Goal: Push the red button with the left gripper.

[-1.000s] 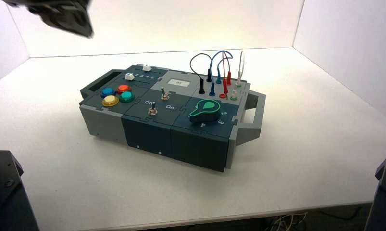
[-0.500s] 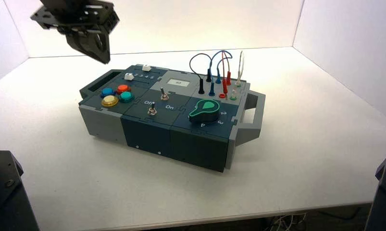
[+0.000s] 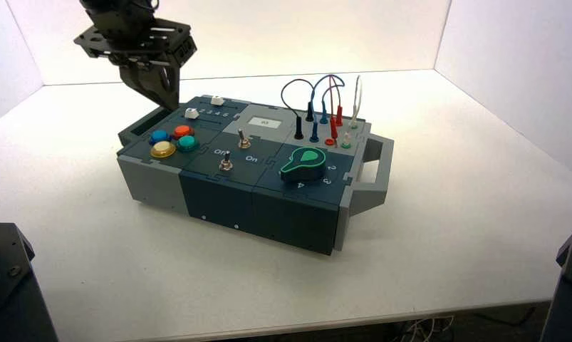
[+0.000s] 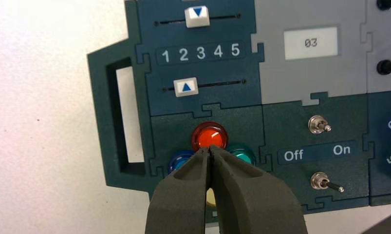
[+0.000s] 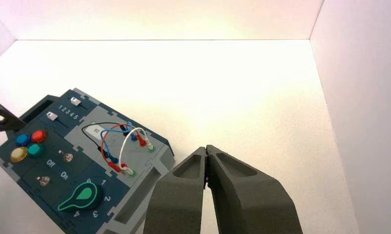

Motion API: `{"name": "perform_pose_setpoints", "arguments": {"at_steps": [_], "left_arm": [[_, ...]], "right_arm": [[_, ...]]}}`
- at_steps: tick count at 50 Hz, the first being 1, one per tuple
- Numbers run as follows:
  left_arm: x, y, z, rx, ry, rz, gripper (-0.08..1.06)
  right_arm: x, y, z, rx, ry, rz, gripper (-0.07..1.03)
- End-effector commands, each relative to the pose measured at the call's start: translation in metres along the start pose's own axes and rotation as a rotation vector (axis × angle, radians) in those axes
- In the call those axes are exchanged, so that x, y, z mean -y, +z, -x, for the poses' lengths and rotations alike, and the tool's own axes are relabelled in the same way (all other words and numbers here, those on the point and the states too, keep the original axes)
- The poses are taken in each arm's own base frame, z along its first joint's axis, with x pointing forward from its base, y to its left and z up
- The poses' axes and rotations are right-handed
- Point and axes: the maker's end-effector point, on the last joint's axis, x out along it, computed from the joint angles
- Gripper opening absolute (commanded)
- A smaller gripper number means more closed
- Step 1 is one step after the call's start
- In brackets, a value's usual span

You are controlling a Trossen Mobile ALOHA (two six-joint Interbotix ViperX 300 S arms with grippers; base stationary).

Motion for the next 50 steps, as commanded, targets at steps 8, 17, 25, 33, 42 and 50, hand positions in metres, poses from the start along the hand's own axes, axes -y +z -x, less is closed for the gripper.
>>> {"name": "perform_pose_setpoints", "arguments": {"at_steps": [8, 17, 25, 33, 42, 50], "left_arm": [[0.004, 0.01, -0.005, -0.008, -0.006, -0.027, -0.03], [0.005, 0.01, -0.013, -0.034, -0.009, -0.033, -0.03], [0.005, 0.005, -0.019, -0.071, -0.012, -0.038, -0.03], [0.005, 0.002, -0.025, -0.092, -0.013, -0.041, -0.03], [0.004, 0.0, -0.028, -0.114, -0.016, -0.042, -0.03], [0.005, 0.002, -0.023, -0.104, -0.016, -0.047, -0.03]], "right_arm": [[-0.001, 0.007, 0.003, 0.021, 0.003, -0.003, -0.02], [-0.001, 0.008, 0.004, 0.03, 0.004, -0.003, -0.02], [-0.001, 0.009, 0.006, 0.04, 0.002, -0.002, -0.02], [-0.001, 0.01, 0.007, 0.044, 0.004, -0.003, -0.02], [-0.001, 0.009, 0.006, 0.043, 0.003, -0.003, -0.02], [-0.001, 0.01, 0.006, 0.044, 0.004, -0.003, -0.02]]}}
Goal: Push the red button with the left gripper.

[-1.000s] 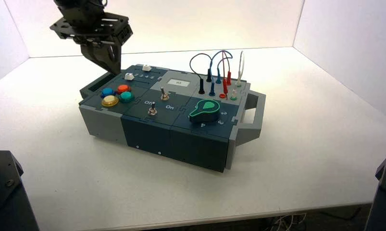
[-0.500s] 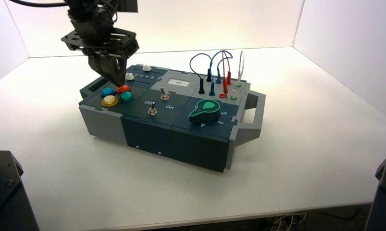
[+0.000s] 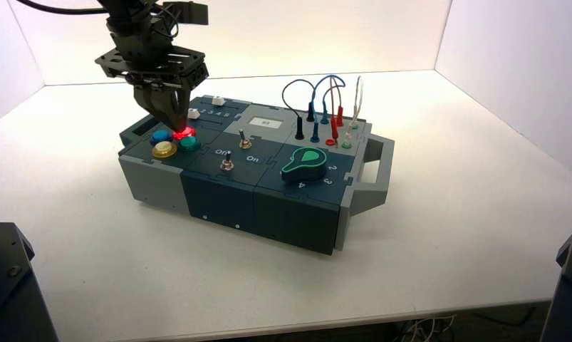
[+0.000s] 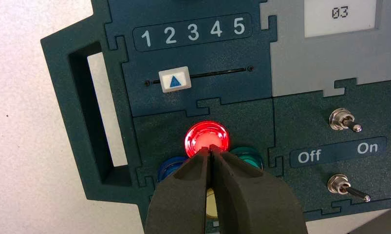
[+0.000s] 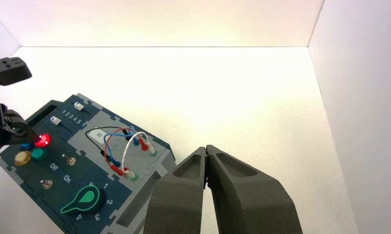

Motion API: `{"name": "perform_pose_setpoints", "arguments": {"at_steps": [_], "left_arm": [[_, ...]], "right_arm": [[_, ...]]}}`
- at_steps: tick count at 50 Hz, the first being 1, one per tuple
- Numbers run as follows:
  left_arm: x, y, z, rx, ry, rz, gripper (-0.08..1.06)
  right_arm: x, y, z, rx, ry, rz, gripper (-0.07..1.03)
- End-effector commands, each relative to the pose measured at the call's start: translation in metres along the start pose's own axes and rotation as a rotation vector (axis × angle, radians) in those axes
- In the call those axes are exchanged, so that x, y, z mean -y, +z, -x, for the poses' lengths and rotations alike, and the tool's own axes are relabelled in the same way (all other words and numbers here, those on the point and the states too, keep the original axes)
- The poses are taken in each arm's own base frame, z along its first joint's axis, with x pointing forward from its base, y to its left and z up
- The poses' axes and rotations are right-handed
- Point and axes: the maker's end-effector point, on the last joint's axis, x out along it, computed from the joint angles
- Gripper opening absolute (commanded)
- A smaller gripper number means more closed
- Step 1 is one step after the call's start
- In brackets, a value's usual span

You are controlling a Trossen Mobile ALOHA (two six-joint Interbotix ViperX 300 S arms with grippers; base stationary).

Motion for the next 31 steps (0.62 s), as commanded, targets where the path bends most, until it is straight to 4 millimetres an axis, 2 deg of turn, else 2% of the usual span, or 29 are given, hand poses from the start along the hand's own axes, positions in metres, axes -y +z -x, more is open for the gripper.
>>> {"name": "perform_pose_setpoints", "arguments": {"at_steps": [1, 17, 31], "left_arm": [[0.002, 0.007, 0.009, 0.032, 0.002, -0.018, -0.03], [0.003, 0.015, 0.043, 0.146, 0.012, -0.026, -0.03], [0.003, 0.016, 0.045, 0.156, 0.015, -0.042, -0.03]], "right_arm": [[0.0, 0.007, 0.001, 0.017, 0.001, -0.005, -0.02], [0.0, 0.005, -0.001, 0.005, 0.001, -0.008, -0.02], [0.0, 0.003, -0.004, -0.015, -0.002, -0.007, -0.02]]}}
